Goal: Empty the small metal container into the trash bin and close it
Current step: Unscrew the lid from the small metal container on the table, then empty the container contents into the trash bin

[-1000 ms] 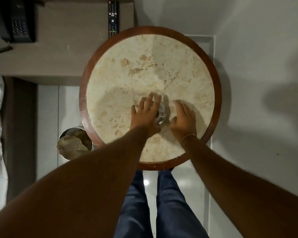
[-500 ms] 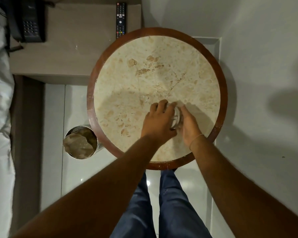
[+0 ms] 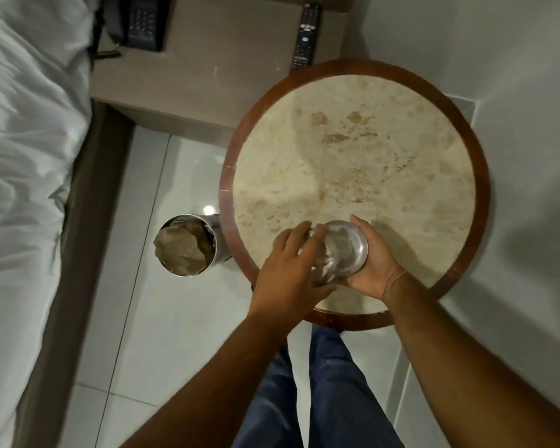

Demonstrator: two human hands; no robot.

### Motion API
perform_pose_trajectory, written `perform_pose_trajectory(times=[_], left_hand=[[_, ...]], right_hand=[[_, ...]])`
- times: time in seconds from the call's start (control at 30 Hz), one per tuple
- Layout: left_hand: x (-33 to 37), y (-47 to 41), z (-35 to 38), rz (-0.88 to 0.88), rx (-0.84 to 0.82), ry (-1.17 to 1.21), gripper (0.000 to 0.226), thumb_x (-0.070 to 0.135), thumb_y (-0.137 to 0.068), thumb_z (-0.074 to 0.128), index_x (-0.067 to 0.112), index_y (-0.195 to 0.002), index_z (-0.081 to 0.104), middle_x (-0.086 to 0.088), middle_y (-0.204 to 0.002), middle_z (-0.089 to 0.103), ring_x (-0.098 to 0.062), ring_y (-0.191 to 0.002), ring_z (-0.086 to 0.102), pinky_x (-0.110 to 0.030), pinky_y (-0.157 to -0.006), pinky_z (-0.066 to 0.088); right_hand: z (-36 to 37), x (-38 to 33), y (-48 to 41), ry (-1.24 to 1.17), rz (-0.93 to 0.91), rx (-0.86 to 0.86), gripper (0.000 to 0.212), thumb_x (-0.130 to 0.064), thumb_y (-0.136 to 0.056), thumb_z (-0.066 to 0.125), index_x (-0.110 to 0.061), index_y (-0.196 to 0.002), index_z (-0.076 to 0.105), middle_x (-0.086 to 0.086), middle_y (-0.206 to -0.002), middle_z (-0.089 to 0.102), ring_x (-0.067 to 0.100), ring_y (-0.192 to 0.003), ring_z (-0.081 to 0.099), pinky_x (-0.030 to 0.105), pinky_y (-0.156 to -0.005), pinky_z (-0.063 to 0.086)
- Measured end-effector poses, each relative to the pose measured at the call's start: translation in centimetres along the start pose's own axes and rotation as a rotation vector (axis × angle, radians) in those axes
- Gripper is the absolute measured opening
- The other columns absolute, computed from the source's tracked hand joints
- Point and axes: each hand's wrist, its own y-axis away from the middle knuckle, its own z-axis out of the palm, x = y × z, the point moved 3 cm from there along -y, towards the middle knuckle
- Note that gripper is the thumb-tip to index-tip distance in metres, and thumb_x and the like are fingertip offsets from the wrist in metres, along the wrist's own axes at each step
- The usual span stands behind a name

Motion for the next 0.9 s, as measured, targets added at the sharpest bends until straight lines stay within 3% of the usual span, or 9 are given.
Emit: perform_pose_trajectory(times=[0.07,0.17,0.23,0.33,0.43,0.57,0.73,0.8,0.9], left_hand=[[-3.9,2.8,-0.4,-0.139,0.035,0.021,0.100,0.050,-0.079,0.088,0.031,-0.160,0.034,-0.002,-0.167,0.037,-0.027,-0.151,0.032,-0.045,-0.112,0.046],[-10.1,7.8,-0.3,-0.372,0.059,0.066,0.102,0.056,-0.079,0.086,0.036,-0.161,0.028,0.001,-0.168,0.033,-0.024,-0.153,0.030,-0.045,-0.113,0.048],[-13.3,10.9,-0.1,-0.495,0.079,0.093,0.102,0.057,-0.080,0.085,0.036,-0.162,0.028,0.001,-0.169,0.031,-0.024,-0.153,0.029,-0.045,-0.114,0.049],[-16.6,14.7,0.7,-0.622,0.115,0.162,0.101,0.057,-0.081,0.084,0.037,-0.163,0.028,0.002,-0.170,0.030,-0.022,-0.155,0.029,-0.040,-0.114,0.048],[-18.5,17.2,1.9,-0.685,0.171,0.246,0.099,0.060,-0.082,0.080,0.041,-0.162,0.024,0.008,-0.169,0.027,-0.015,-0.154,0.025,-0.028,-0.110,0.041],[-20.6,18.4,3.3,-0.755,0.265,0.301,0.099,0.059,-0.081,0.079,0.042,-0.162,0.024,0.010,-0.167,0.028,-0.012,-0.151,0.025,-0.025,-0.108,0.041],[-19.8,17.6,3.7,-0.810,0.347,0.423,0.101,0.055,-0.081,0.081,0.041,-0.163,0.023,0.011,-0.168,0.026,-0.012,-0.152,0.025,-0.026,-0.115,0.037],[-24.1,22.7,6.8,-1.033,0.484,0.552,0.101,0.054,-0.082,0.080,0.040,-0.163,0.023,0.009,-0.169,0.026,-0.014,-0.152,0.025,-0.023,-0.115,0.033],[-23.8,20.6,6.5,-0.979,0.542,0.577,0.100,0.056,-0.084,0.080,0.037,-0.164,0.024,0.006,-0.171,0.028,-0.017,-0.154,0.025,-0.032,-0.118,0.037]], right_hand=[[1.7,0.1,-1.3,0.081,0.007,-0.006,0.071,-0.067,-0.093,0.058,-0.020,-0.145,0.069,0.012,-0.139,0.073,0.033,-0.123,0.068,0.051,-0.115,0.050],[6.3,0.5,-3.4,0.326,-0.019,0.035,0.070,-0.069,-0.091,0.056,-0.020,-0.138,0.074,0.014,-0.129,0.078,0.035,-0.109,0.075,0.041,-0.081,0.057],[10.2,1.4,-5.0,0.495,-0.044,0.095,0.077,-0.079,-0.085,0.057,-0.024,-0.137,0.072,0.014,-0.133,0.078,0.036,-0.119,0.073,0.039,-0.076,0.056],[16.8,4.2,-8.0,0.637,-0.107,0.116,0.081,-0.082,-0.081,0.057,-0.026,-0.139,0.068,0.011,-0.129,0.076,0.033,-0.123,0.070,0.042,-0.085,0.059],[23.9,7.7,-10.6,0.695,-0.171,0.052,0.077,-0.067,-0.096,0.059,-0.018,-0.155,0.052,0.012,-0.149,0.062,0.034,-0.139,0.058,0.049,-0.114,0.053],[28.9,11.6,-12.9,0.944,-0.463,0.006,0.029,-0.043,-0.111,0.052,-0.026,-0.135,0.054,-0.012,-0.119,0.063,0.013,-0.115,0.057,0.006,-0.088,0.049],[31.3,14.1,-14.0,1.381,-1.011,-0.089,0.053,-0.056,-0.102,0.056,-0.034,-0.150,0.048,0.004,-0.147,0.062,0.022,-0.133,0.060,0.035,-0.103,0.056],[32.6,25.7,-19.6,1.765,-0.920,-0.306,0.065,-0.062,-0.097,0.055,-0.028,-0.152,0.047,0.006,-0.152,0.059,0.028,-0.136,0.054,0.044,-0.105,0.055],[30.4,23.1,-22.5,1.932,-0.825,-0.083,0.084,-0.072,-0.088,0.047,-0.022,-0.156,0.044,0.014,-0.152,0.058,0.039,-0.135,0.052,0.060,-0.104,0.055]])
